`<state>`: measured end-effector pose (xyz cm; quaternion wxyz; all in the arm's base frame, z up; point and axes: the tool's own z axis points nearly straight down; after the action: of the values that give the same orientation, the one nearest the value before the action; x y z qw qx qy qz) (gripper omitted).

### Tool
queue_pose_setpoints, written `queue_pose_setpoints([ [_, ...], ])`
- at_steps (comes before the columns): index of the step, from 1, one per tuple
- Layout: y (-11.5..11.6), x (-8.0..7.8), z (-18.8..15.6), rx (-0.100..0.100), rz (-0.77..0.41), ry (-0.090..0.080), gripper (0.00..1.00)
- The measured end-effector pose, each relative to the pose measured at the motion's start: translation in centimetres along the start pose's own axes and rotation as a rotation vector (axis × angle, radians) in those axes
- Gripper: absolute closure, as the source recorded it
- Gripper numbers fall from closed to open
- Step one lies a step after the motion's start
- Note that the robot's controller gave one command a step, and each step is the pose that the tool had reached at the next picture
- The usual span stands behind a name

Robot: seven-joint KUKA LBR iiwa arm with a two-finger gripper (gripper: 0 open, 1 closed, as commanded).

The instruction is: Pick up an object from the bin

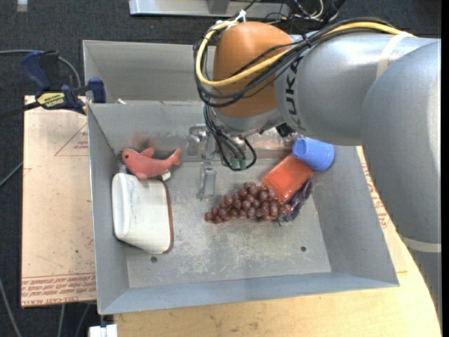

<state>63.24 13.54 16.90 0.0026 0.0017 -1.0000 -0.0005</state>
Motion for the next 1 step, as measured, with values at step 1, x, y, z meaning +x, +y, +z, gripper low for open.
queue_pose_setpoints([
  [1, -0.05, -0.11, -0.51, -0.001, 0.002, -0.006, 0.00],
])
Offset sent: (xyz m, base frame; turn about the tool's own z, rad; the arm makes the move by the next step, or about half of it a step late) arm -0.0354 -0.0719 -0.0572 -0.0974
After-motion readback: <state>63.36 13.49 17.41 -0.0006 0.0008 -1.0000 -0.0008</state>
